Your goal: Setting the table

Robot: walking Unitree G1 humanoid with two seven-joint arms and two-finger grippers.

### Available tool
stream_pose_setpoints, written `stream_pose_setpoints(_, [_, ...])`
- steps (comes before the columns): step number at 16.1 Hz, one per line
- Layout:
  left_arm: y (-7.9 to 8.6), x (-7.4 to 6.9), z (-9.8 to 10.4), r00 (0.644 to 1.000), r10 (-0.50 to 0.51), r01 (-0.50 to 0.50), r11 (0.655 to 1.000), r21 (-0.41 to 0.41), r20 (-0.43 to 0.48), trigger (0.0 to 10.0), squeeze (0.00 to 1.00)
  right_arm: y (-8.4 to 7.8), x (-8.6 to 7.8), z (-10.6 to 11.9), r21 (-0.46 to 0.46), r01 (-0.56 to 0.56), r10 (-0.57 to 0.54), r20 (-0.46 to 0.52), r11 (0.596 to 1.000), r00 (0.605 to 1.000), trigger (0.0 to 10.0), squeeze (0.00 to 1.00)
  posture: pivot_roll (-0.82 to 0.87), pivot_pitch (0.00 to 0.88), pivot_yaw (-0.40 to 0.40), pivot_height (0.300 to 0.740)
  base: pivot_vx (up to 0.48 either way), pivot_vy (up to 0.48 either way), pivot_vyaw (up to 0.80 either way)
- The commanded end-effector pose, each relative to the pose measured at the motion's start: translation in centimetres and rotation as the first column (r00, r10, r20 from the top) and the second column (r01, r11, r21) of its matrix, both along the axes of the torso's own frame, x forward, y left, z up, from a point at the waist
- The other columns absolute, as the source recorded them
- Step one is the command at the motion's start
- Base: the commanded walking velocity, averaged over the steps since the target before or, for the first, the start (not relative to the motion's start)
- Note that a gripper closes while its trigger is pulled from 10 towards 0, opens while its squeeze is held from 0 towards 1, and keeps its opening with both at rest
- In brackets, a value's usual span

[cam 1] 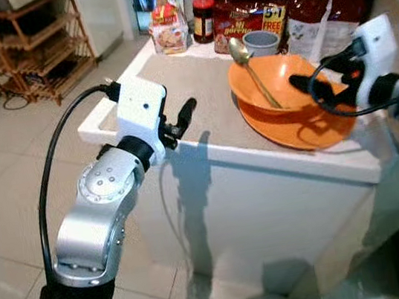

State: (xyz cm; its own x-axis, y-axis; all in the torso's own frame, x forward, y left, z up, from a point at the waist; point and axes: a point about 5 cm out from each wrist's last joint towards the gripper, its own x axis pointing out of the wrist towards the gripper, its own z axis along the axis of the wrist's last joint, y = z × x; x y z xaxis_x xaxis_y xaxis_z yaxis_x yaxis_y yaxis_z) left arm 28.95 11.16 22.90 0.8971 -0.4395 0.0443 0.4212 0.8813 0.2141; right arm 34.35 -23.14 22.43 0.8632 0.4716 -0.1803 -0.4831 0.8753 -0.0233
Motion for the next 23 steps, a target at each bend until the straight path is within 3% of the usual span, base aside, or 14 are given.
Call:
stream_pose_setpoints(1, [0.2,0.0,0.4,1.000,0.017,-0.017,1.000,0.004,0.021,10.0,0.00,0.4,0.4,1.1,-0.015,-0.008,0.008,0.039,1.000,0.999,10.0,0.00,0.05,0.010,-0.068,0.740,0.000,0.000,0.00])
stream_pose_setpoints(4, [0.4,0.0,0.6,0.999,0.020,-0.020,1.000,-0.010,0.035,10.0,0.00,1.4,0.6,1.3,-0.008,-0.026,0.027,0.066,1.000,0.997,10.0,0.00,0.06,0.010,-0.076,0.740,0.000,0.000,0.00])
stream_pose_setpoints(7, [0.4,0.0,0.7,0.999,0.014,-0.013,1.000,-0.013,0.037,10.0,0.00,1.9,0.6,1.4,0.043,-0.009,0.005,0.090,0.999,0.996,10.0,0.00,0.06,0.012,-0.068,0.740,0.348,0.000,0.00])
stream_pose_setpoints(10, [0.4,0.0,0.7,0.999,0.005,-0.004,1.000,-0.010,0.036,10.0,0.00,2.6,0.2,1.0,0.030,-0.037,0.034,0.080,0.999,0.996,10.0,0.00,0.06,0.013,-0.063,0.740,0.377,0.000,0.14])
stream_pose_setpoints(14, [0.4,-0.1,0.7,0.999,-0.008,0.008,1.000,0.010,0.034,10.0,0.00,2.7,-0.2,0.7,0.048,-0.014,0.010,0.080,0.999,0.997,10.0,0.00,0.06,0.016,-0.062,0.740,0.370,0.000,0.40])
stream_pose_setpoints(18, [-0.1,-0.7,0.5,0.998,-0.051,0.050,0.998,0.039,0.031,10.0,0.00,2.4,-0.9,0.4,0.047,-0.013,0.010,0.064,0.999,0.998,10.0,0.00,0.06,0.022,-0.068,0.740,0.000,0.000,0.00])
stream_pose_setpoints(21, [-0.2,-1.0,0.6,0.996,-0.081,0.080,0.996,0.043,0.033,10.0,0.00,2.5,-0.9,0.9,0.061,-0.009,0.005,0.065,0.998,0.998,10.0,0.00,0.06,0.022,-0.067,0.740,0.000,0.000,0.00])
stream_pose_setpoints(23, [-0.3,-1.0,0.4,0.995,-0.094,0.093,0.995,0.046,0.023,10.0,0.00,2.6,-0.3,0.7,0.068,0.030,-0.031,0.008,0.997,0.999,10.0,0.00,0.06,0.014,-0.069,0.740,0.000,0.000,0.00])
